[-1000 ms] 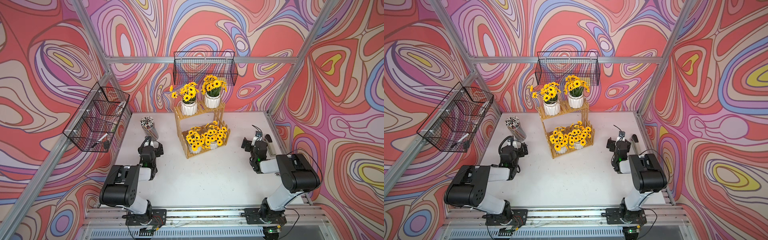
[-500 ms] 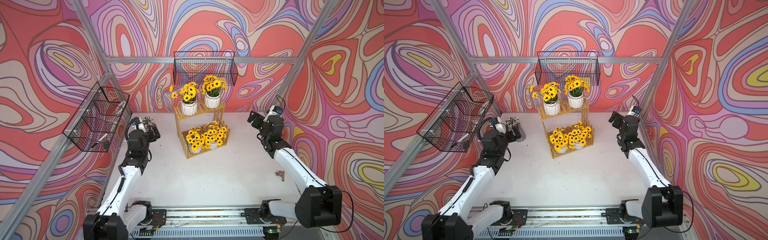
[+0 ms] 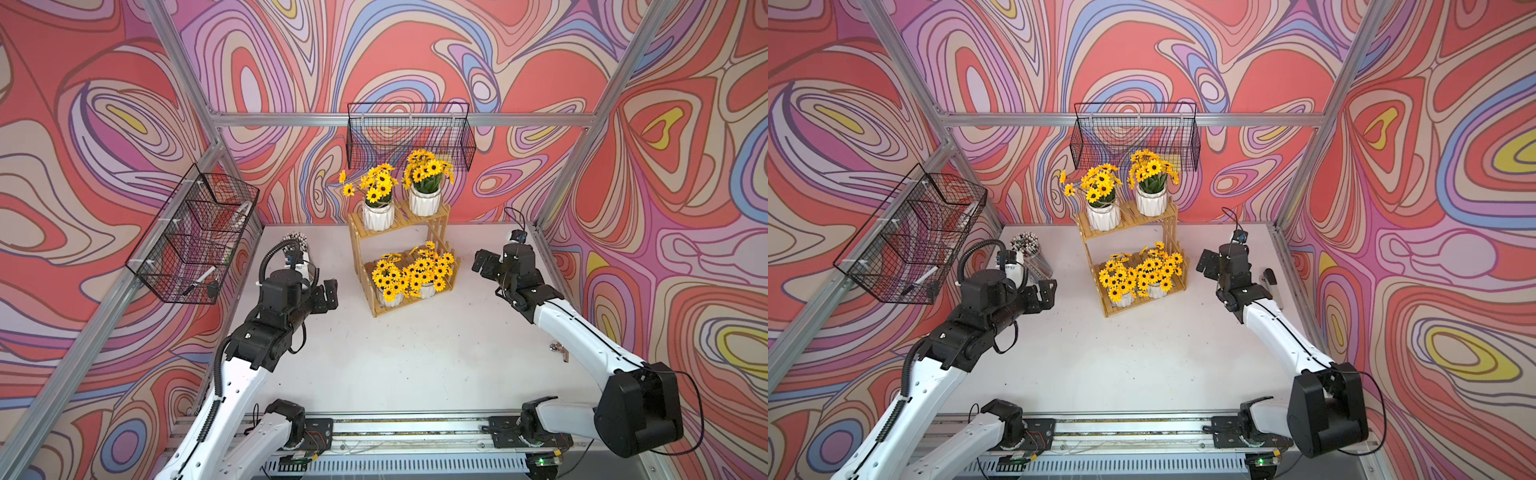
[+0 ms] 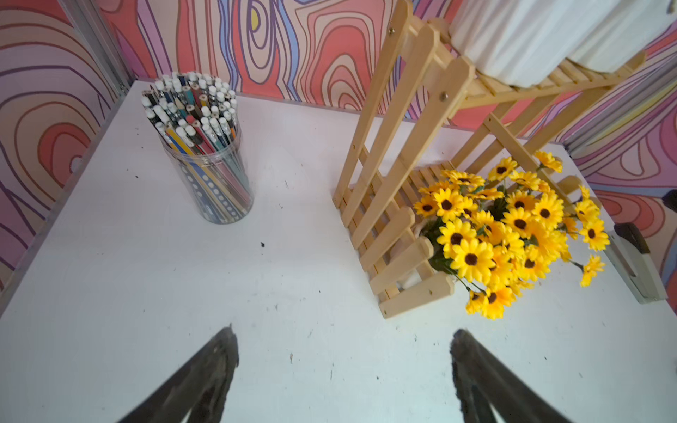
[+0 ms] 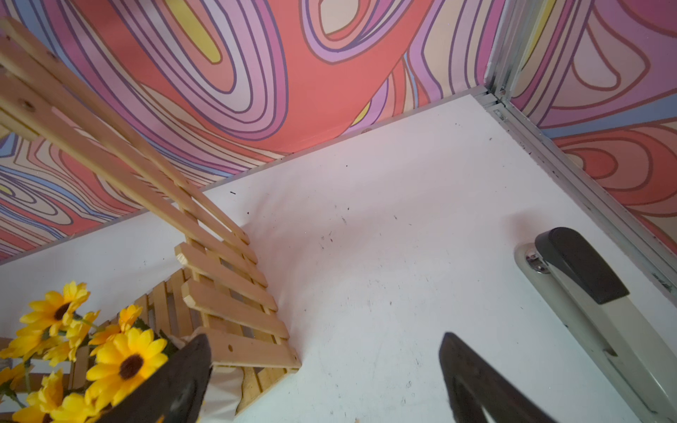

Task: Take the sunflower pots off the shelves
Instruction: Adjust the shelf at the center of the board.

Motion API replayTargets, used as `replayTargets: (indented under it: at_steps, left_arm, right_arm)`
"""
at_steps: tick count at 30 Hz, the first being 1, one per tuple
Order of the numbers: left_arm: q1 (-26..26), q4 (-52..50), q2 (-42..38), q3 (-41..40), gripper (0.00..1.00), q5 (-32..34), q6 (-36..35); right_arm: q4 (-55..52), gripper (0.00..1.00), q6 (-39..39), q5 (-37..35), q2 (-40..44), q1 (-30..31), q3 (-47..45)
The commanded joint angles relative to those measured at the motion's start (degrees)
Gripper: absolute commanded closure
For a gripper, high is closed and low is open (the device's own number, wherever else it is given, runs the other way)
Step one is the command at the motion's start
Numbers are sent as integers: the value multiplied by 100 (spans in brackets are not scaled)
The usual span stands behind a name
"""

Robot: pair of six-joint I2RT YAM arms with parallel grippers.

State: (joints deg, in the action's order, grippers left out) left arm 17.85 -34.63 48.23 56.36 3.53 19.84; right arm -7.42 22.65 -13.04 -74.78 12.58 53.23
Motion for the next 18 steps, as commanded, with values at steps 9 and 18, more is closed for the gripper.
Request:
replayTargets:
  at_steps: [9, 18]
  left_arm:
    - [1067, -1712, 187, 543, 15, 857, 700]
    - [2396, -1270, 1001, 848, 15, 2085, 1068]
  right_arm:
    - [-31, 2, -147, 47, 24, 111, -102]
    - [-76, 2, -197, -14, 38, 153, -101]
